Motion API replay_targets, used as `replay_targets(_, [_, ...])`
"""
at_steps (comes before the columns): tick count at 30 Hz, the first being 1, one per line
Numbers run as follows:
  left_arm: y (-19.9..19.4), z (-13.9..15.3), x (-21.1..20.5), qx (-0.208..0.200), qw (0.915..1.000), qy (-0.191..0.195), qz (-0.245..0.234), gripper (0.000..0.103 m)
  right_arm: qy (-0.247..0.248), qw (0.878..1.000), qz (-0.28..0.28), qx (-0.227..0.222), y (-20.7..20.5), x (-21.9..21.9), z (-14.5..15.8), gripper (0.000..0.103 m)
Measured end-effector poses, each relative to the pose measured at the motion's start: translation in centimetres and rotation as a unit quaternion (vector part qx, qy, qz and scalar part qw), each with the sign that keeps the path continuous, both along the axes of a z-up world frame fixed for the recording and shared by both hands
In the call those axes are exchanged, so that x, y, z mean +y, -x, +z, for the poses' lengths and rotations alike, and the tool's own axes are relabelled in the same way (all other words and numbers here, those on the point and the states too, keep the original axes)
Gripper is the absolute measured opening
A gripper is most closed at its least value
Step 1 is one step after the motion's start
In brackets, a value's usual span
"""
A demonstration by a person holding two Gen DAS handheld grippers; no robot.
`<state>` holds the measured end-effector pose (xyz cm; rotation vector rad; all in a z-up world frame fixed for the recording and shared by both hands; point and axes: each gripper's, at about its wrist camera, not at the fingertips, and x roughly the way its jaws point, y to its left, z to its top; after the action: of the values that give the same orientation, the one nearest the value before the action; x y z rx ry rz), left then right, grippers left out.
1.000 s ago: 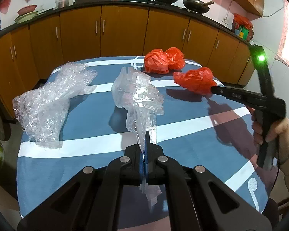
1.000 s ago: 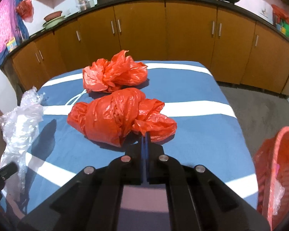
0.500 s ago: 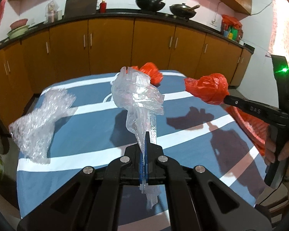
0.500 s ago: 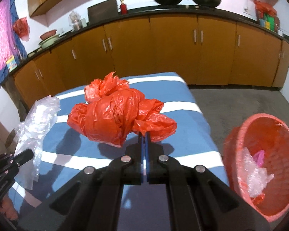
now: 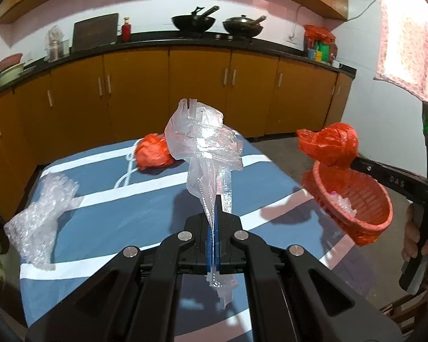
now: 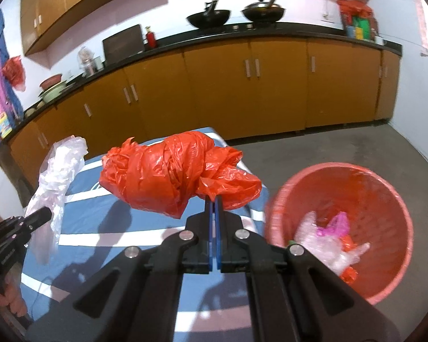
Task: Collect trash
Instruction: 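Carry both bags over the wastebasket and open both tools to drop them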
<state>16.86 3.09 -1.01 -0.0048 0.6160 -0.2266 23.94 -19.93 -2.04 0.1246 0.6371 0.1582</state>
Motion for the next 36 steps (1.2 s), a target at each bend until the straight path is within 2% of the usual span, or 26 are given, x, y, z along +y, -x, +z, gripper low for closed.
replay_targets(8, [-0.8,0.4,-4.0,-0.003,0.9997,0.0,-0.026,0.001,-0.012,0.999,-0.043,-0.004,2.5,-5.0,0.3,0.003])
replay_targets(20, [-2.2,0.3,-10.8,0.001,0.9969,-0.004,-0.078,0.001,-0.014,0.994,-0.111,-0.001,4.2,-11.1,-0.7,0.003])
replay_targets(36, [-2.9,-1.3,-20.0,0.018,0.986,-0.023,-0.164,0.001,-0.028,0.979,-0.201,0.024,4.1,-17.0,-3.1,0.003])
